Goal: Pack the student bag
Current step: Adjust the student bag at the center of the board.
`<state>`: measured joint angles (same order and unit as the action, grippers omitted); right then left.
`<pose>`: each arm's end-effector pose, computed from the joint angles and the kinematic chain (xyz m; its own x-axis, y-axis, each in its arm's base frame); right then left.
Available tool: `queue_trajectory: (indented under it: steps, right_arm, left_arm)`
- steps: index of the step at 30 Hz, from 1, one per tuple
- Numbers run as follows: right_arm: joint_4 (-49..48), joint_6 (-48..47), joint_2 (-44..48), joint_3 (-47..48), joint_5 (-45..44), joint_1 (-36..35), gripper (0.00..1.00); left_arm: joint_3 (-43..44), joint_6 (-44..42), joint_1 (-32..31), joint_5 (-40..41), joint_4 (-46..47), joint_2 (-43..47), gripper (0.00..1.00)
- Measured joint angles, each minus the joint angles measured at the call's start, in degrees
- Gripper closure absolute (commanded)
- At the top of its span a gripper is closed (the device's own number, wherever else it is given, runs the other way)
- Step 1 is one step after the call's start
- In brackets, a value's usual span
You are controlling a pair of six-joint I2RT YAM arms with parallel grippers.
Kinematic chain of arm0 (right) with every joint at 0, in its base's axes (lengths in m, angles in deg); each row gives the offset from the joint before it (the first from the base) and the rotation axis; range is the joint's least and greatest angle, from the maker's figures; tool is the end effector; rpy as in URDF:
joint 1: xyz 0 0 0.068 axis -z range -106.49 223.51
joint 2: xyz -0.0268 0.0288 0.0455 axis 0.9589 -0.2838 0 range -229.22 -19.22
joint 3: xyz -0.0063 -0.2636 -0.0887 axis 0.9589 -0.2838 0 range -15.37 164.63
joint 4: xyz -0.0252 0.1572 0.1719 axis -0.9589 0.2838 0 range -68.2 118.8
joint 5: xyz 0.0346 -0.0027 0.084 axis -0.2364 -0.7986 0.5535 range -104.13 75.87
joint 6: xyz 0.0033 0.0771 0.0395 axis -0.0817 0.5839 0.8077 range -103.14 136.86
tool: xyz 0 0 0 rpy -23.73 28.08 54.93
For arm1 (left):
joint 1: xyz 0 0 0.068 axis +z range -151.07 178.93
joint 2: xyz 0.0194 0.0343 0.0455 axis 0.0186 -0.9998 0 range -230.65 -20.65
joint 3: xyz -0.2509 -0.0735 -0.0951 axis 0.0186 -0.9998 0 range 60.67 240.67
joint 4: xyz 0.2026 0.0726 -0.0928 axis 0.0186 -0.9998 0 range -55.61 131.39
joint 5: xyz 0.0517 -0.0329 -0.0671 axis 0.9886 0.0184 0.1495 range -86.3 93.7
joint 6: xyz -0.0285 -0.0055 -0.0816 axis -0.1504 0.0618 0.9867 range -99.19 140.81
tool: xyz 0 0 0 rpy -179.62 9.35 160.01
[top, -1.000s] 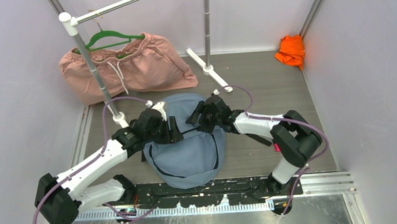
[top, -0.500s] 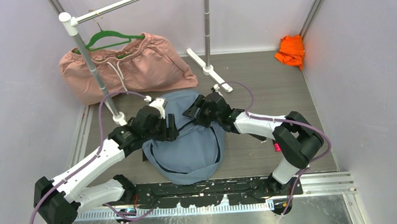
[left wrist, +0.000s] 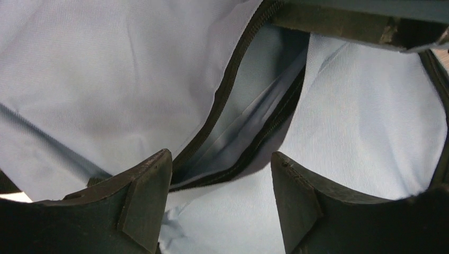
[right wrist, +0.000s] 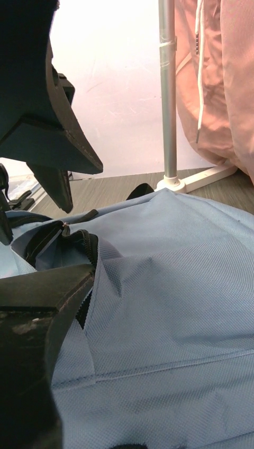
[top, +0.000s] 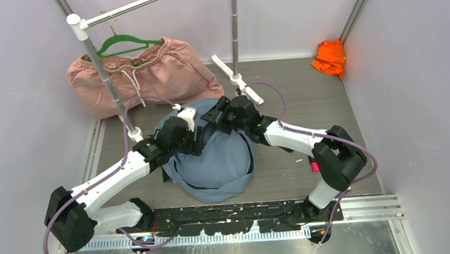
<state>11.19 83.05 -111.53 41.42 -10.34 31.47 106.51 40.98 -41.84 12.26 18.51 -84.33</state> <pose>0.2773 0.2568 0.2429 -0.7783 0.5275 -0.3407 -0.0016 0.5409 0.8411 0.1876 -0.1466 0.2485 -0.6569 0.1162 -0.7450 0.3557 0.9190 -0.1703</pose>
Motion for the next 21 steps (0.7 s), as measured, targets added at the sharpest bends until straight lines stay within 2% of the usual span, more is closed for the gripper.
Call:
queue_trajectory:
  steps: [6,10,13,19,21]
  right_arm:
    - [0.1,0.2,0.0,0.0,0.8,0.0,0.32]
    - [0.9,0.2,0.0,0.0,1.1,0.0,0.31]
    - [1.7,0.2,0.1,0.0,1.3,0.0,0.31]
    - [3.0,0.0,2.1,0.0,1.3,0.0,0.31]
    - [3.0,0.0,2.6,0.0,1.3,0.0,0.31]
  left_arm:
    - [0.0,0.2,0.0,0.7,6.0,-3.8,0.39]
    - [0.0,0.9,0.0,5.7,9.0,-7.4,0.49]
    - [0.0,1.0,0.0,8.6,10.6,-9.2,0.53]
    - [0.0,1.0,0.0,13.0,12.2,-11.0,0.53]
    - [0.0,1.0,0.0,13.5,12.9,-11.2,0.47]
